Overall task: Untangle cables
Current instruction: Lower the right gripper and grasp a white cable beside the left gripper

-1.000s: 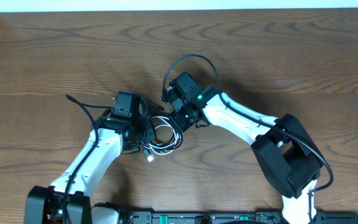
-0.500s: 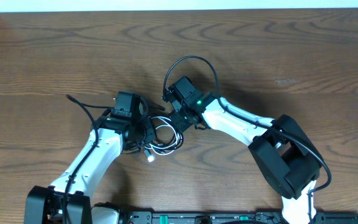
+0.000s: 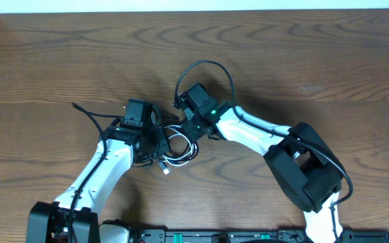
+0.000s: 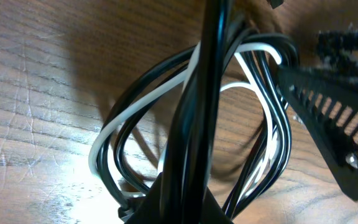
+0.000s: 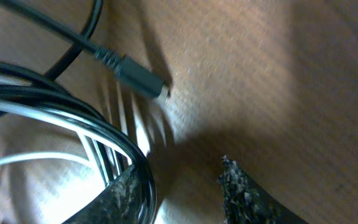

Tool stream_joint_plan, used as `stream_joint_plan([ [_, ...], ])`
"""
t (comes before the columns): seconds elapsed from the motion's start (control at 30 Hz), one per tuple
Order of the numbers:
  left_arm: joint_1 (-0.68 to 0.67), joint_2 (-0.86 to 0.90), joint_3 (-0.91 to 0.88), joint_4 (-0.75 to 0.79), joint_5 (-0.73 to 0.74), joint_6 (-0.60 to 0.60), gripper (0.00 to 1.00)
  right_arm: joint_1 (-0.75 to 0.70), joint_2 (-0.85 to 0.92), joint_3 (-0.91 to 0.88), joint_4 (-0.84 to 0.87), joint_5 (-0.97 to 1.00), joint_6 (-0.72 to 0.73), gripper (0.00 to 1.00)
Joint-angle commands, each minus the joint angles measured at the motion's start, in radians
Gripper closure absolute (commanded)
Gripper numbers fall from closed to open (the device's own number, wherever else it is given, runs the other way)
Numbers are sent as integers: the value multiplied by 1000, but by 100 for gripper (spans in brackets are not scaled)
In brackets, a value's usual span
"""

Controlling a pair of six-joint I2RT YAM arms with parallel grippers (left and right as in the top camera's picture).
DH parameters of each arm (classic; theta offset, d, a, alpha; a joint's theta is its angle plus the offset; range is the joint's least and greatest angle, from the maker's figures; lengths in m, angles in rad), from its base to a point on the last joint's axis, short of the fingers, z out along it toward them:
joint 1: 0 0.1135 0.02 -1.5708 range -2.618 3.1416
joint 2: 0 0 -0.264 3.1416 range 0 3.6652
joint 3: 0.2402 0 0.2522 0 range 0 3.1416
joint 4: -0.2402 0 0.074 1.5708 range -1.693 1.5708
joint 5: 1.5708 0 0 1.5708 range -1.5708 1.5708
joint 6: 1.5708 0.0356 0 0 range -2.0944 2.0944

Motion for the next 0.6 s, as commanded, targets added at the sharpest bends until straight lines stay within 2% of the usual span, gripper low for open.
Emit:
stream_joint_plan([
  [0.0, 0, 8, -2, -3, 10, 18, 92, 21, 92, -25, -18, 157, 37, 63],
  [0.1, 0, 8, -2, -22, -32, 18, 92, 23, 91, -20, -25, 251, 72, 65],
  [0.17, 0, 8, -2, -72, -126, 15, 92, 17, 89, -16, -40, 306, 127, 65],
  [0.27, 0, 8, -2, -110, -192, 5, 92, 3, 89, -13, -50, 310, 152, 65],
  [0.43, 0, 8, -2, -125, -210, 6, 92, -19, 89, 28, -121, 352, 183, 64],
  [0.57, 0, 8, -2, -123, -211, 6, 92, -34, 89, 95, -269, 520, 182, 63],
])
